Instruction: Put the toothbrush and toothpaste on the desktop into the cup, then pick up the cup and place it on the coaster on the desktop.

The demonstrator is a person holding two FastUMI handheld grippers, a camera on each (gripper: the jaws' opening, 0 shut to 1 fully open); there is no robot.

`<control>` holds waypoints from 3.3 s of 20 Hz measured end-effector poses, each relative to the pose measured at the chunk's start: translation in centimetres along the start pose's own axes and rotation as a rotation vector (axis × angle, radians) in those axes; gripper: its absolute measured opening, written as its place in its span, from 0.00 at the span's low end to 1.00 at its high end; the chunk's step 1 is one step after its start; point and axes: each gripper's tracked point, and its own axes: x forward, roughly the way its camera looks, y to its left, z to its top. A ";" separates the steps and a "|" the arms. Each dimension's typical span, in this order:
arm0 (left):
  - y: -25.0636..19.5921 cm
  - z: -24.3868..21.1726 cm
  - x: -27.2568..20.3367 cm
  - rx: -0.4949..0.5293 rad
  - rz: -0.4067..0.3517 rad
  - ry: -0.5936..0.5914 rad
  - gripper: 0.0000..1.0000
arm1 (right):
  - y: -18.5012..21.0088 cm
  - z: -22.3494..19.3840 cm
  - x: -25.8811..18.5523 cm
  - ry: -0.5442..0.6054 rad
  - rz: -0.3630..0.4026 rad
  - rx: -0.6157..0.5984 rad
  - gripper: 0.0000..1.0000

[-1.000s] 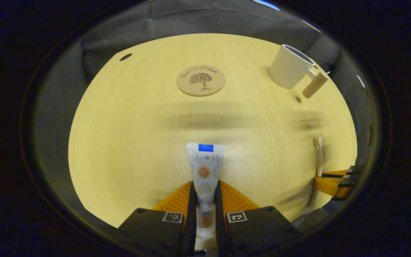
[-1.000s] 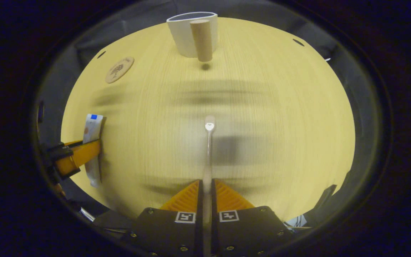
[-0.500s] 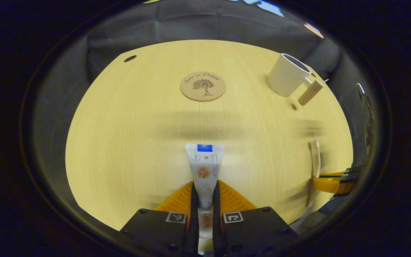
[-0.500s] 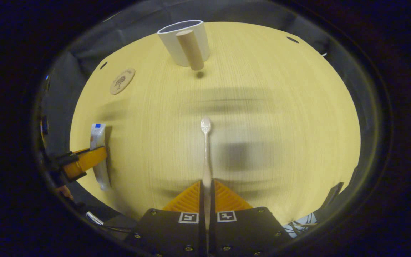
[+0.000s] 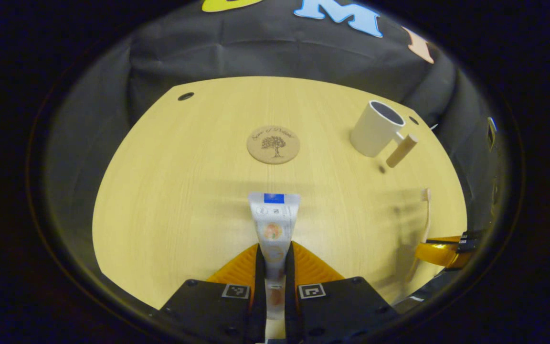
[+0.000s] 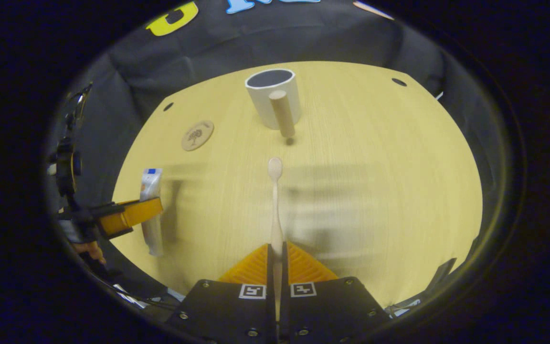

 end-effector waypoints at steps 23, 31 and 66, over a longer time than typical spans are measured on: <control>-4.0 17.1 -8.4 -0.087 -0.046 -0.565 0.21 | 2.5 20.9 -6.2 -0.644 0.112 -0.183 0.04; -3.2 19.7 -10.6 -0.128 0.002 -0.683 0.22 | 3.7 28.4 -4.1 -0.808 0.119 -0.265 0.03; -10.8 23.8 -7.0 -0.180 -0.213 -0.726 0.24 | -5.2 25.7 -5.1 -0.734 -0.024 -0.199 0.92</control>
